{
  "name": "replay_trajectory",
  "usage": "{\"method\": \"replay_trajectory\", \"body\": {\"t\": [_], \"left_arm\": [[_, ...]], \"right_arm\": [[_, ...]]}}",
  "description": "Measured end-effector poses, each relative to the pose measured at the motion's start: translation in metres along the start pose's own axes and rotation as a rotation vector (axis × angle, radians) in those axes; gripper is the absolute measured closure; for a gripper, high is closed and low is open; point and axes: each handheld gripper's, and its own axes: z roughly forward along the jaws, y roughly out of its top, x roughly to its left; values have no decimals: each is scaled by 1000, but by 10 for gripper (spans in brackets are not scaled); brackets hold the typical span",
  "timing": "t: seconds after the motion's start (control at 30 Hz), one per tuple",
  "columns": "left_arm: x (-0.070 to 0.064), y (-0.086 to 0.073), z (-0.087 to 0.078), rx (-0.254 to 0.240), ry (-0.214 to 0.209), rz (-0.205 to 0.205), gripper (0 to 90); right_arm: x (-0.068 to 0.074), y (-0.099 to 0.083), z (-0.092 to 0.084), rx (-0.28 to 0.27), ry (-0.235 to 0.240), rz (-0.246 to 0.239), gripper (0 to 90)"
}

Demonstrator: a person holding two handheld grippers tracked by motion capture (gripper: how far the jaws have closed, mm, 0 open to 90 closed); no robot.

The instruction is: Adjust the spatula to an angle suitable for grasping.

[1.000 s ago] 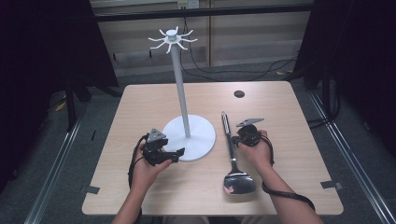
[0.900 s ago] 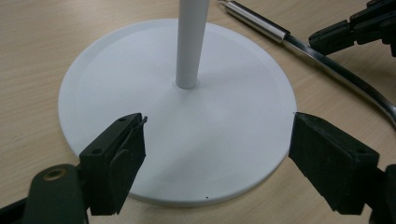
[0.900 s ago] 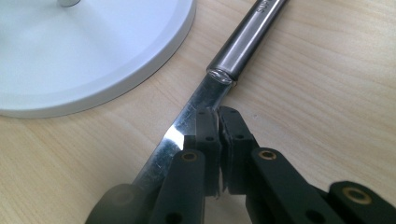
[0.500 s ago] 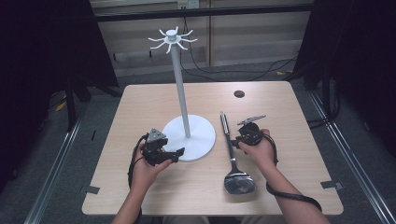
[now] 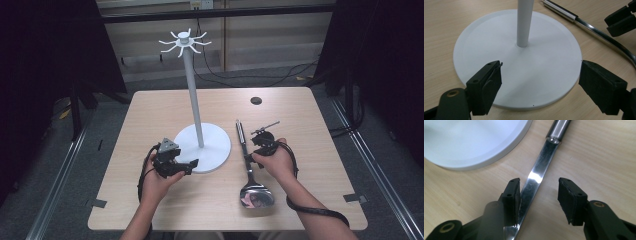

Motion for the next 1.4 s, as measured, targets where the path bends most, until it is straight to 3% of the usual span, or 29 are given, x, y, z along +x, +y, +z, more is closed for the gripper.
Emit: {"method": "replay_trajectory", "body": {"t": [0.43,0.57,0.8,0.9,1.03,1.13,1.27,1.4], "left_arm": [[2,1,-3,-2,3,8,182],[3,0,-2,3,4,5,183],[3,-2,-2,7,7,4,183],[3,-2,-2,7,9,2,183],[4,-3,-3,5,8,-1,183],[4,-3,-3,8,13,2,183],[3,-2,-2,11,6,5,183],[2,-2,-1,11,6,7,183]], "right_arm": [[12,0,16,36,-11,-7,517],[13,-2,23,15,-39,-7,522],[16,2,25,40,-100,-53,612],[15,3,25,33,-115,-43,666],[8,1,23,22,-105,-18,750],[2,1,22,23,-107,-10,753],[-4,-1,19,26,-73,21,754],[-10,-4,16,10,-52,22,755]]}}
